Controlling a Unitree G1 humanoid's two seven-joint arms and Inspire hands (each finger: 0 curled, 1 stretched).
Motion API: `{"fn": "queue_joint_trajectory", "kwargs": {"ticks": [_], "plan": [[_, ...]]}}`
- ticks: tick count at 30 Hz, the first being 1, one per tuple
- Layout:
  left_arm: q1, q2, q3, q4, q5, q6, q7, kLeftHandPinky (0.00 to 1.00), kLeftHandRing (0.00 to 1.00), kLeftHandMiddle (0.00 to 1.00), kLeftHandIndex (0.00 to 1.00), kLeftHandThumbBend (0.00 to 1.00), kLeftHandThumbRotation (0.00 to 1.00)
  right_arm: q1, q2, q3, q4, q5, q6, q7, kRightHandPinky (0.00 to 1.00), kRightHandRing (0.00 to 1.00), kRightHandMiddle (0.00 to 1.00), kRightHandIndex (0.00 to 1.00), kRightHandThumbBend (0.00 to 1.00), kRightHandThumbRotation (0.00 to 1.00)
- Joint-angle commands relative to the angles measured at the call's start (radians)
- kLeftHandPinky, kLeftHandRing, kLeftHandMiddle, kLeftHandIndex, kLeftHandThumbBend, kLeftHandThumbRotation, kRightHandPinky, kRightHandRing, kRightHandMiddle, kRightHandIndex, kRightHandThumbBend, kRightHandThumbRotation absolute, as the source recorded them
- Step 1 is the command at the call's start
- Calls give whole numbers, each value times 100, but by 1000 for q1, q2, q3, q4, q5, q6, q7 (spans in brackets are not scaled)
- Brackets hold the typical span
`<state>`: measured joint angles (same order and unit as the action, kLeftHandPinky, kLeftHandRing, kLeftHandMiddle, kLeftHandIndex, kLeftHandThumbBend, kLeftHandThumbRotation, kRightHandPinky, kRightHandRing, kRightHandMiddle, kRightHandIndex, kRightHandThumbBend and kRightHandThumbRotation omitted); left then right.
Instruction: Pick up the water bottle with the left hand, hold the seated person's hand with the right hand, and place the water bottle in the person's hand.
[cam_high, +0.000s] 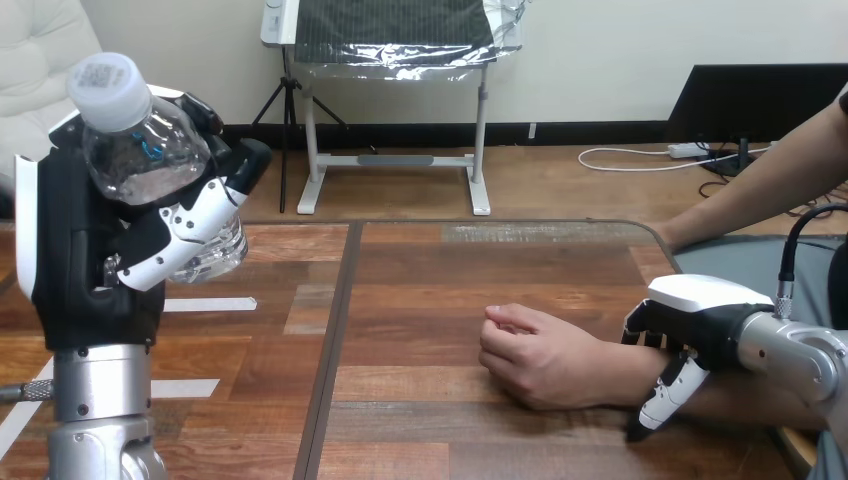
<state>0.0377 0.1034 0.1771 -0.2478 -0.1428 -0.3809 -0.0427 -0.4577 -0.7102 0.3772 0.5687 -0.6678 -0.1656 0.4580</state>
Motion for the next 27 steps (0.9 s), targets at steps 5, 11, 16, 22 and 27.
{"fn": "queue_joint_trajectory", "kwargs": {"ticks": [5, 11, 16, 22, 27], "plan": [[-61, -1, 3, -32, 2, -27, 4, 21, 27, 34, 40, 56, 0, 92, 75, 82, -11, -5, 1, 43, 34, 42, 51, 58, 100, 20], [-60, 2, 6, -31, 16, -30, 9, 22, 27, 34, 40, 56, 0, 99, 78, 74, -12, 9, -2, 44, 29, 36, 46, 54, 99, 13], [-57, -2, 6, -37, 10, -16, 14, 22, 28, 34, 40, 56, 0, 103, 78, 67, -2, 28, -18, 38, 25, 32, 41, 50, 97, 6], [-57, -1, 4, -38, 3, -16, 11, 22, 28, 34, 40, 58, 0, 103, 77, 65, 2, 37, -17, 35, 23, 29, 37, 44, 94, 1], [-58, 1, 3, -35, -2, -19, 7, 22, 28, 34, 40, 57, 0, 104, 79, 55, 8, 54, -17, 34, 20, 26, 34, 38, 91, 0]]}}
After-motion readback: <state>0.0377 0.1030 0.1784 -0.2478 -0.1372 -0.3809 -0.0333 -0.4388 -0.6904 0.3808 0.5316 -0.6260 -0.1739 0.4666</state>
